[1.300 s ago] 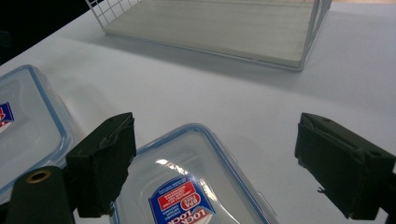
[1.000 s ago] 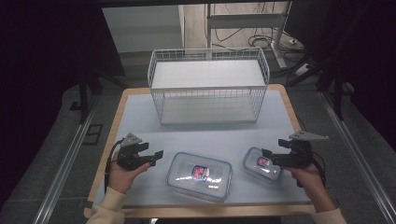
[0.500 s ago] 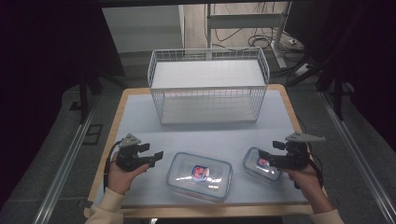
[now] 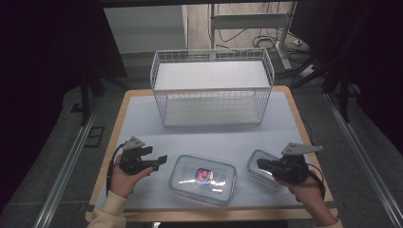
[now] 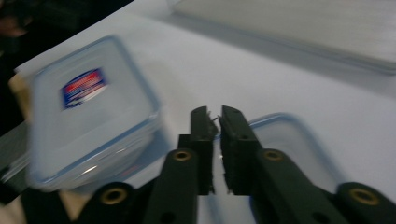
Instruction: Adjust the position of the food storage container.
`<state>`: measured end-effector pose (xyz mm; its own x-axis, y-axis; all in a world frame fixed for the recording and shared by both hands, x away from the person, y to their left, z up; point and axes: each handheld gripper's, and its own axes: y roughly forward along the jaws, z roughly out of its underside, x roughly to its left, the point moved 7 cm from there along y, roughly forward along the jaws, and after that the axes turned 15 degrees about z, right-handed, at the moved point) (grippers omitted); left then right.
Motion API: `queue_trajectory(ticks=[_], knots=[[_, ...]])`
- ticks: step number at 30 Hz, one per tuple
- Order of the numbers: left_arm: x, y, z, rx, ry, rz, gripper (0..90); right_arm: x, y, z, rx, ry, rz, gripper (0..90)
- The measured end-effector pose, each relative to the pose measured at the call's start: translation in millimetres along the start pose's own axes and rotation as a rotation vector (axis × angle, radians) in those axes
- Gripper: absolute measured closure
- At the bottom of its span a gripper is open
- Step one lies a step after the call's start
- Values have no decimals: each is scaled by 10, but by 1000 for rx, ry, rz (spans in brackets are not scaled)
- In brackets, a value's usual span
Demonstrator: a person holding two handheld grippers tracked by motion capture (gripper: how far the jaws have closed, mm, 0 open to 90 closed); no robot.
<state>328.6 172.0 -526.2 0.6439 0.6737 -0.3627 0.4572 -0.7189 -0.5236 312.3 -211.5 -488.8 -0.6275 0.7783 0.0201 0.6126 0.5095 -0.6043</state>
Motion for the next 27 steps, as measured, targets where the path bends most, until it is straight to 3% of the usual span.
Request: queue_trajectory(ticks=[1, 2, 3, 4, 6, 7, 8, 12, 17, 18, 27], knots=[[0, 4, 3, 0, 0, 0, 260, 0, 0, 0, 0, 0, 0, 878], [0, 9, 9, 5, -1, 0, 259, 206, -3, 64, 12, -44, -39, 890], [0, 9, 9, 5, -1, 0, 259, 206, -3, 64, 12, -44, -39, 890], [0, 16, 12, 7, 1, -1, 259, 429, -20, 114, 21, -91, -80, 891], [1, 28, 18, 11, 1, -1, 258, 667, -20, 175, 32, -146, -127, 891], [1, 28, 18, 11, 1, -1, 258, 667, -20, 175, 32, -146, -127, 891], [0, 33, 22, 13, 0, -1, 258, 873, -4, 247, 49, -202, -164, 891], [2, 35, 31, 19, 0, 0, 258, 1155, 40, 396, 93, -274, -233, 892], [8, 48, 35, 17, -4, 0, 258, 1298, 159, 558, 145, -316, -254, 893], [9, 55, 39, 19, -5, -1, 258, 1351, 232, 624, 165, -344, -247, 892], [20, 65, 50, 26, -6, -2, 258, 1330, 367, 618, 161, -364, -201, 893]])
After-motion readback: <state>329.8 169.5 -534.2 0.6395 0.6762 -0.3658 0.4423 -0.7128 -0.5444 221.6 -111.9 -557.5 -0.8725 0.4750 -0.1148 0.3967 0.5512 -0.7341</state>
